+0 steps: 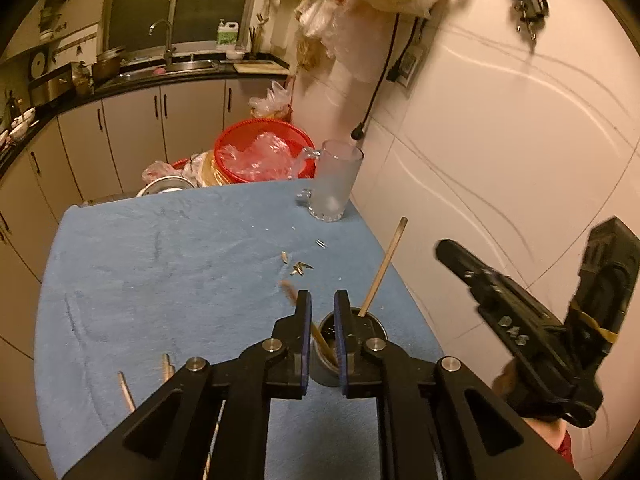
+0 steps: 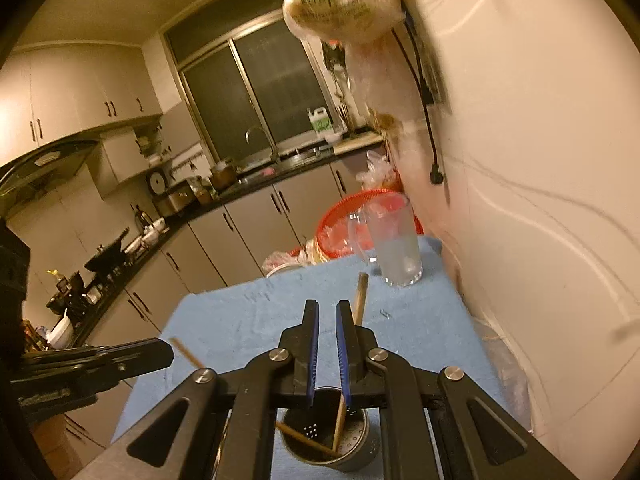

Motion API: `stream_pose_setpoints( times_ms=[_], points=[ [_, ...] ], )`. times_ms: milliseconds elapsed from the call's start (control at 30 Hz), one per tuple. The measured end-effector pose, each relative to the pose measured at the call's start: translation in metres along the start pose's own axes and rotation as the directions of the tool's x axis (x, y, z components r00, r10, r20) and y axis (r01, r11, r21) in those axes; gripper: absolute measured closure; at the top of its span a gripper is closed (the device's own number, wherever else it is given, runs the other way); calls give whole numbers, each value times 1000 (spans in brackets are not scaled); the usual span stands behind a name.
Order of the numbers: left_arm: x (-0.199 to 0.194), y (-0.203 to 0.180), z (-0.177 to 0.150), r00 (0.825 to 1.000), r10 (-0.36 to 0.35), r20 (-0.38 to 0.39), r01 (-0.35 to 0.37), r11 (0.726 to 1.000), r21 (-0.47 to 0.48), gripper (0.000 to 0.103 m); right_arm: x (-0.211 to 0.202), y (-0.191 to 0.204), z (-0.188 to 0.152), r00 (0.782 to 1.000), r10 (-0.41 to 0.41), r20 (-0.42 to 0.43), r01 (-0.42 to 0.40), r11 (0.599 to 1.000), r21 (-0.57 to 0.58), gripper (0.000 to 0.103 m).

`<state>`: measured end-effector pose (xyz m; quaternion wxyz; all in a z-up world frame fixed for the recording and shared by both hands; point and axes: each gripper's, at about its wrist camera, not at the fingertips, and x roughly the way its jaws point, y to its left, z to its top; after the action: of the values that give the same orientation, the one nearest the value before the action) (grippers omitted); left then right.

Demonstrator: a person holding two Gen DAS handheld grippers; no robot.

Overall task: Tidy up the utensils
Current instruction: 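Lower the chopstick into the black cup and open the right gripper, then grasp another chopstick from the pile with the right gripper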

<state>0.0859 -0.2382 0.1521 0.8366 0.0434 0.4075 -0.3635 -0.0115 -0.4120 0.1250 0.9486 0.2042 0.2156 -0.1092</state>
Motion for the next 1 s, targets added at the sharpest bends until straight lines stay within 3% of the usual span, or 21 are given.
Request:
stream_pose_setpoints(
  times_ms=[33, 100, 133, 367, 533, 733, 867, 933, 1000],
  points=[
    [-8, 3, -4, 1000, 6, 17, -6, 1000, -4, 86, -8, 3, -1, 1000, 7, 14, -7, 1000, -6, 92],
    [-20, 10, -12, 998, 32, 53, -32, 999, -3, 67, -21, 11, -5, 999, 24, 30, -23, 999, -27, 92],
    [-29, 14, -18, 995, 55, 78, -55, 998, -4, 64, -26, 15, -9, 999, 34, 33, -33, 999, -39, 93],
    [-62, 62, -70, 974, 187, 126, -183, 982, -44, 62, -39, 59, -58, 992, 113, -47, -119, 981, -155, 93],
    [-58, 115, -123, 963, 265, 59, -255, 958, -130, 59, -29, 84, -95, 972, 180, -152, -206, 962, -179, 93],
    [-25, 168, -184, 934, 348, -86, -358, 911, -206, 59, 10, 113, -132, 914, 217, -342, -294, 936, -193, 93],
    [-14, 189, -211, 933, 329, -147, -357, 900, -251, 59, 44, 127, -151, 860, 205, -468, -327, 924, -197, 93],
    [-15, 192, -218, 935, 323, -149, -352, 902, -251, 59, 65, 134, -160, 820, 199, -537, -343, 921, -183, 93],
    [-16, 193, -219, 935, 324, -143, -351, 904, -245, 59, 88, 139, -165, 796, 175, -579, -332, 927, -176, 92]
  ],
)
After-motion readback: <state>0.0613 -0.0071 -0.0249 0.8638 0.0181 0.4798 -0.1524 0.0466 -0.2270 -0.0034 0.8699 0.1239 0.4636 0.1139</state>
